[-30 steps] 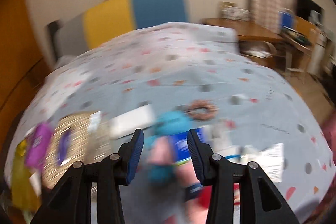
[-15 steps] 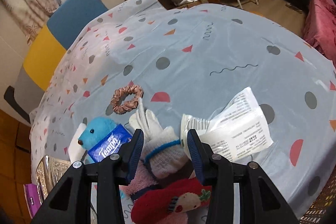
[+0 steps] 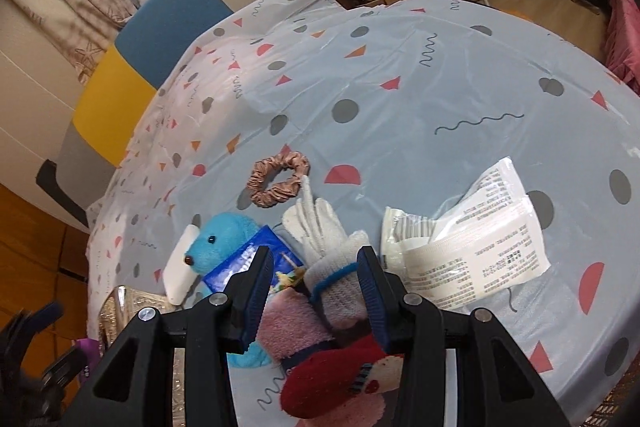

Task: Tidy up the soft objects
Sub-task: 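Grasp the white sponge with the left tool while the right tool moves to the scrunchie, then grasp the pink scrunchie with the right tool while the left tool lifts the sponge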

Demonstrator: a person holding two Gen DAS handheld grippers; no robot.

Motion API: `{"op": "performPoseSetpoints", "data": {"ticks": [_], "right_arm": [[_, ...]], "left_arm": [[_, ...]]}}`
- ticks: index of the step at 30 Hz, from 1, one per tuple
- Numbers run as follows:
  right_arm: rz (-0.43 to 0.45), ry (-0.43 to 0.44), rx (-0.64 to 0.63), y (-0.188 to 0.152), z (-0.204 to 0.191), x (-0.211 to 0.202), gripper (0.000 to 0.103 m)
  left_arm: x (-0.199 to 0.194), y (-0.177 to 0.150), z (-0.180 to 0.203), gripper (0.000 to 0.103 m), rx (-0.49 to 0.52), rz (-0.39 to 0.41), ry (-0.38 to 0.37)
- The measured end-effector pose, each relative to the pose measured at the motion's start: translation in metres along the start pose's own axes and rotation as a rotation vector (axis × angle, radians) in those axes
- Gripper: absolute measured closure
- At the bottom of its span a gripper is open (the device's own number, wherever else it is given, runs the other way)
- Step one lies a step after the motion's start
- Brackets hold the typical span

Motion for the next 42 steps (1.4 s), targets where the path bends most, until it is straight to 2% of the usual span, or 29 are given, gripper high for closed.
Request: {"op": "performPoseSetpoints", "data": {"ticks": [6,9,14,19,26,27,28,29,31,34,42], "right_arm": [[-0.006,0.061,0.01,0.001,-0.004,-0.004,0.059],[-0.01,0.086,0.015,0.002,-0.006,-0.005,0.059],[-0.029,0.125,0.029,0.002,-0.007,-0.005,0.059],[-0.039,0.151,0.04,0.002,-0.008,-0.005,0.059],[-0.046,0.17,0.053,0.002,-0.007,-0.005,0.059],[-0.044,0.169,0.054,0.002,-0.007,-0.006,0.059],[-0.042,0.169,0.054,0.002,-0.007,-0.006,0.059],[-0.042,0.171,0.053,0.002,-0.007,-0.006,0.059],[-0.048,0.171,0.045,0.001,-0.009,-0.005,0.059],[-0.048,0.16,0.03,0.0,-0.011,-0.004,0.059],[-0.048,0.115,0.018,0.0,-0.008,0.0,0.059]], "left_arm": [[0.061,0.019,0.0,0.015,0.122,-0.206,0.049],[0.081,0.024,-0.005,0.015,0.16,-0.256,0.08],[0.112,0.029,-0.018,0.015,0.185,-0.351,0.091],[0.133,0.031,-0.026,0.015,0.195,-0.412,0.089],[0.158,0.03,-0.032,0.017,0.199,-0.451,0.091],[0.162,0.028,-0.032,0.027,0.192,-0.452,0.083],[0.164,0.027,-0.031,0.044,0.181,-0.458,0.07],[0.168,0.024,-0.033,0.047,0.165,-0.468,0.064],[0.168,0.024,-0.034,0.048,0.157,-0.455,0.063],[0.162,0.022,-0.03,0.054,0.195,-0.433,0.084],[0.122,0.026,-0.038,0.054,0.14,-0.345,0.112]]}}
Point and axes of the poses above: each gripper's, at about its wrist camera, not at the fingertips, and x roughly the way its jaws point, z to its right, y to its top, the point moved 8 cm from there along x, roughly the way its jaws point, and after that the axes turned 7 degrees about -y, right-handed, at the moved point
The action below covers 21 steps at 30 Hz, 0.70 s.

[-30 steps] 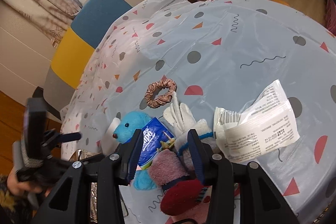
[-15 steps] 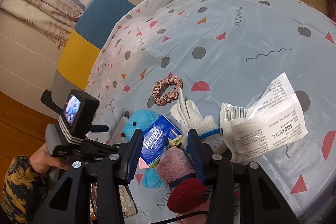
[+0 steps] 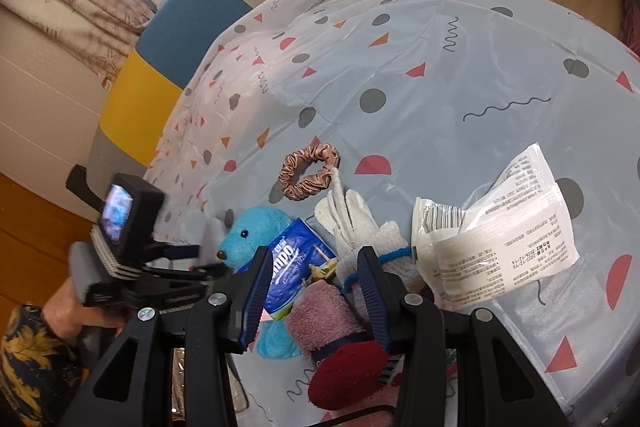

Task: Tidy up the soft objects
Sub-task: 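Grasp the pink scrunchie with the right tool while the left tool lifts the sponge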

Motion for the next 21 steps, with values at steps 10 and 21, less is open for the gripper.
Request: {"op": "performPoseSetpoints", "data": {"ticks": [10,21], "right_arm": [[-0.046,-0.086,-0.202,0.044,-0.043,0.042,0.059],[-0.186,-0.299,-0.292,0.071,-0.045,0.141,0.024]], "left_arm": [[-0.048,-0.003,-0.014,0.054,-0.109,0.153,-0.029],[-0.09,-0.009,-0.032,0.054,-0.261,0.28,-0.122]]}}
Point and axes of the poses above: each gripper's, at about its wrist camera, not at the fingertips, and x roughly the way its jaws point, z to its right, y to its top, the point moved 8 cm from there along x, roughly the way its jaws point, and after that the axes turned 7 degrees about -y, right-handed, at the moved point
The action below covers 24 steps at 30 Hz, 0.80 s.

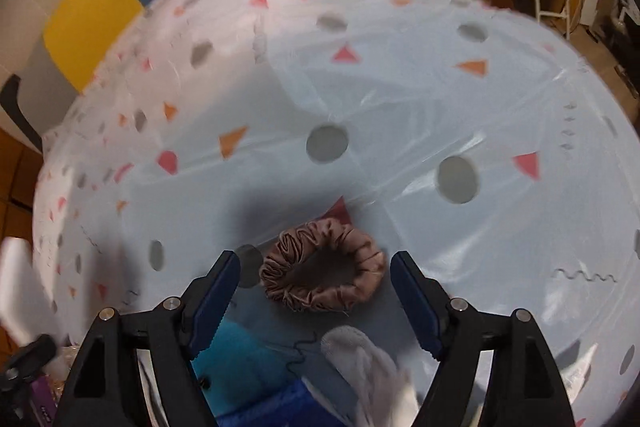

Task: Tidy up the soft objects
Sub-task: 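Grasp the pink scrunchie with the right tool while the left tool lifts the sponge, then place the white sponge into the gold tray with the left tool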

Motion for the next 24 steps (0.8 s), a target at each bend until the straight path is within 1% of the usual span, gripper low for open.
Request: {"op": "performPoseSetpoints", "data": {"ticks": [1,2,5,6,7,8,9,10,11,13,15,16,17,20,24], "right_arm": [[-0.028,-0.012,-0.01,-0.002,-0.001,0.007,0.024],[-0.037,-0.029,-0.026,-0.005,-0.002,0.012,0.023],[-0.011,-0.106,-0.131,-0.007,-0.009,0.016,0.023],[-0.007,-0.127,-0.16,-0.009,-0.011,0.017,0.025],[0.003,-0.158,-0.182,-0.01,-0.01,0.017,0.035],[0.016,-0.19,-0.183,-0.01,-0.007,0.015,0.05],[0.02,-0.193,-0.177,-0.009,-0.004,0.013,0.06],[0.017,-0.193,-0.168,-0.009,-0.001,0.01,0.078],[0.007,-0.19,-0.162,-0.009,0.004,0.008,0.083],[-0.014,-0.171,-0.147,-0.009,0.011,0.006,0.085],[-0.01,-0.138,-0.12,-0.01,0.018,-0.001,0.085],[0.005,-0.102,-0.108,-0.01,0.02,-0.008,0.085],[0.018,-0.083,-0.105,-0.01,0.021,-0.015,0.085],[0.096,-0.04,-0.146,-0.01,0.016,-0.043,0.085],[0.126,0.024,-0.197,-0.027,0.002,-0.07,0.085]], "left_arm": [[-0.002,0.0,-0.001,0.054,-0.01,0.005,-0.003],[-0.007,0.0,-0.003,0.054,-0.032,0.016,-0.01],[-0.02,0.002,-0.006,0.054,-0.081,0.046,-0.034],[-0.027,0.002,-0.007,0.054,-0.101,0.061,-0.042],[-0.032,0.002,-0.007,0.054,-0.112,0.072,-0.05],[-0.041,0.003,-0.008,0.054,-0.128,0.088,-0.061],[-0.048,0.003,-0.009,0.054,-0.139,0.101,-0.062],[-0.06,0.004,-0.01,0.054,-0.154,0.122,-0.064],[-0.067,0.004,-0.011,0.054,-0.163,0.135,-0.069],[-0.086,0.004,-0.012,0.054,-0.18,0.168,-0.076],[-0.111,0.004,-0.015,0.054,-0.195,0.214,-0.078],[-0.119,0.003,-0.017,0.054,-0.201,0.229,-0.077],[-0.129,0.002,-0.02,0.054,-0.21,0.247,-0.076],[-0.153,-0.01,-0.031,0.054,-0.238,0.293,-0.08],[-0.166,-0.039,-0.056,0.054,-0.3,0.312,-0.056]]}}
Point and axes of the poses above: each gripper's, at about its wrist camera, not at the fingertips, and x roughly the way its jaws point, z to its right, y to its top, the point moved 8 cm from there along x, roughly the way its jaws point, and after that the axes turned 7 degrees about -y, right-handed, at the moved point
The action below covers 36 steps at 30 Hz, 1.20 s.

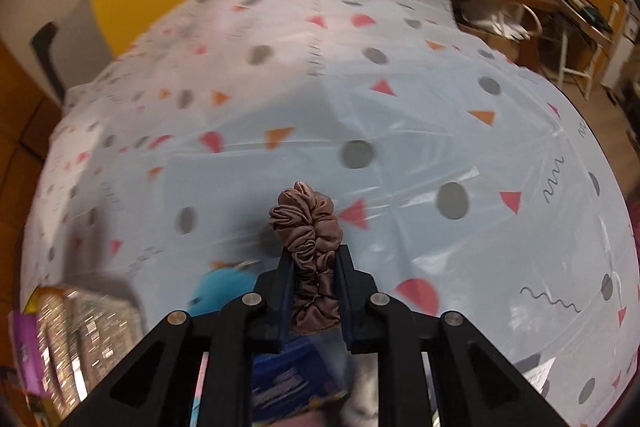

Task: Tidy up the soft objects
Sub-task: 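Place the white sponge into the gold tray with the left tool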

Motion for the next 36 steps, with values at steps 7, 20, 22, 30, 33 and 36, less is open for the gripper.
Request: {"op": "performPoseSetpoints", "data": {"ticks": [7,20,22,30,33,36], "right_arm": [[0.024,0.132,-0.106,-0.023,-0.076,-0.026,0.085],[-0.065,0.124,-0.106,-0.115,-0.114,-0.004,0.085],[-0.091,0.093,-0.134,-0.125,-0.114,0.007,0.085],[-0.151,0.065,-0.17,-0.136,-0.121,0.025,0.084],[-0.14,0.051,-0.182,-0.135,-0.123,0.026,0.085],[-0.119,0.026,-0.218,-0.14,-0.13,0.022,0.085]], "left_arm": [[-0.035,-0.036,-0.068,0.054,-0.156,0.079,0.036],[-0.099,-0.168,-0.187,0.053,-0.332,0.23,0.198],[-0.095,-0.2,-0.207,0.053,-0.413,0.223,0.183],[-0.062,-0.307,-0.266,0.053,-0.622,0.127,0.233],[-0.046,-0.315,-0.271,0.053,-0.641,0.111,0.229],[-0.025,-0.315,-0.274,0.051,-0.657,0.094,0.207]]}}
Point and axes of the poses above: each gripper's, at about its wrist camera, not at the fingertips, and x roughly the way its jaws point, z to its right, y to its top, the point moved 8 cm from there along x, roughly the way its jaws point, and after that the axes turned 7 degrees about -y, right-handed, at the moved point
